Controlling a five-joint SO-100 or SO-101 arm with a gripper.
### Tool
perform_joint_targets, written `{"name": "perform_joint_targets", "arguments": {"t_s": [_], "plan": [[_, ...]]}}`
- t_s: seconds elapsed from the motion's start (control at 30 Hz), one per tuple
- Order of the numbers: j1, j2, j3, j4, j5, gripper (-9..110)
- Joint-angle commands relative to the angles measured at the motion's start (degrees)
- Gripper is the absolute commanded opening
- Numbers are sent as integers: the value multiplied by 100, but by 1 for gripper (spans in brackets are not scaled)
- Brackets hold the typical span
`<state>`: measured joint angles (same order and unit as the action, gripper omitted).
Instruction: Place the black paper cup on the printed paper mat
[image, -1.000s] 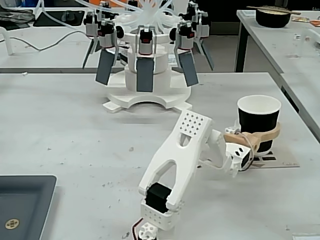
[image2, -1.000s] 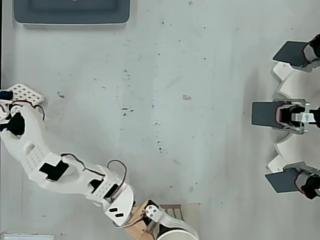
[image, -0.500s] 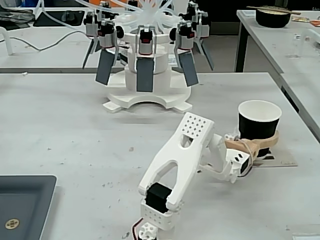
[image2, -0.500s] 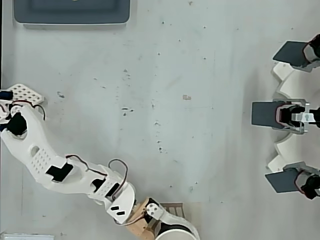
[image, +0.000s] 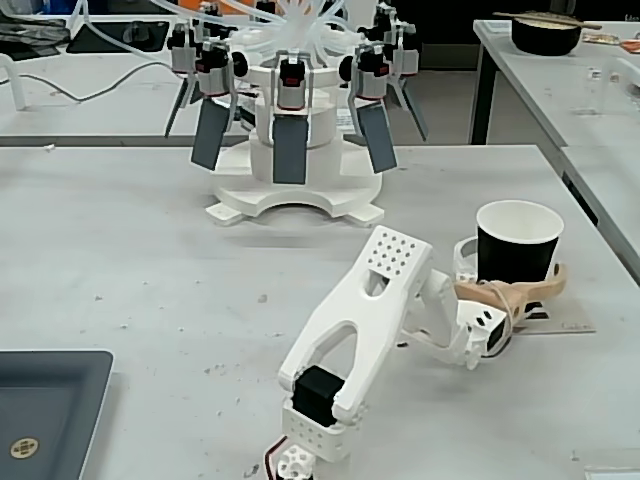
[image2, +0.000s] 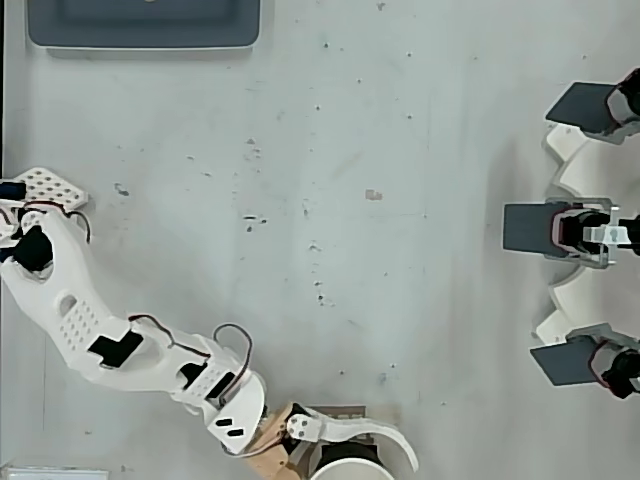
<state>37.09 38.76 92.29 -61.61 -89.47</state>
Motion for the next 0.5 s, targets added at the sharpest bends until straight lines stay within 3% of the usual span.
{"name": "perform_joint_targets", "arguments": {"t_s": [0.0, 0.47], "plan": [[176, 264, -211, 26, -35, 39], [396, 1222, 773, -26, -62, 47]]}}
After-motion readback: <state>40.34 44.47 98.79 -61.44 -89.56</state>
